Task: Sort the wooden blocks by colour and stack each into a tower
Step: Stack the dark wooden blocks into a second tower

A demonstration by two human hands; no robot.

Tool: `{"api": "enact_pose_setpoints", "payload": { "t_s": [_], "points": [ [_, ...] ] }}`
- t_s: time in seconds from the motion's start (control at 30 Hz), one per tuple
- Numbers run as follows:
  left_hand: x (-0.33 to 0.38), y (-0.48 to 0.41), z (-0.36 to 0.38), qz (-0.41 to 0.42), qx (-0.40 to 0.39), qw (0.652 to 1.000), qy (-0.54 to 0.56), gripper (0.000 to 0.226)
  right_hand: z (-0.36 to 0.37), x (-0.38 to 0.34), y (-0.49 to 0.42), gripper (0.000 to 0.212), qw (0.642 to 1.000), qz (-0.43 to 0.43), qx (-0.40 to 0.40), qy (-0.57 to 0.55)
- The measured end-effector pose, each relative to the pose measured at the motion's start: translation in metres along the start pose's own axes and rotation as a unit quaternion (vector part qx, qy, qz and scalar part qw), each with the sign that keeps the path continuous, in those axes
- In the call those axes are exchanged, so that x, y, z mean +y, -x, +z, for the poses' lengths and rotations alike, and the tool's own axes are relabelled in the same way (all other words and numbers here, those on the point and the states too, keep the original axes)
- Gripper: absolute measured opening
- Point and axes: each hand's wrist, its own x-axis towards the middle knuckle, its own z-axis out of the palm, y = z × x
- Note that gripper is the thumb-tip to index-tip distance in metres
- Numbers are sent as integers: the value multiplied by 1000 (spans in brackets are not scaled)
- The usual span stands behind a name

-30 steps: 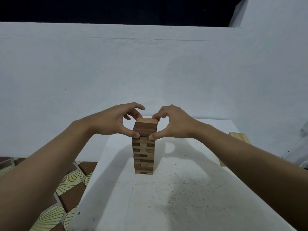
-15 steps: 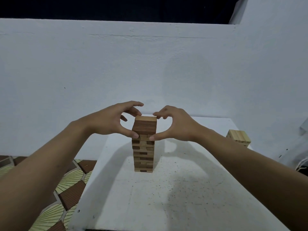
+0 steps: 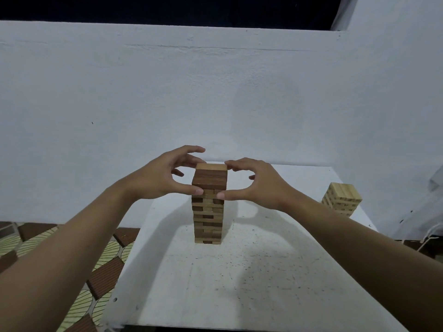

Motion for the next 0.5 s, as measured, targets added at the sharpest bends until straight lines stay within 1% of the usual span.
{"api": "enact_pose_setpoints", "payload": {
  "t_s": [0.27, 0.5],
  "points": [
    [-2, 0, 1, 3, 0, 1000, 5, 87, 3, 3, -1, 68, 1000, -2, 17, -9],
    [0, -1, 0, 0, -6, 1000, -6, 87, 5, 4, -2, 69, 1000, 7, 22, 0]
  ]
}}
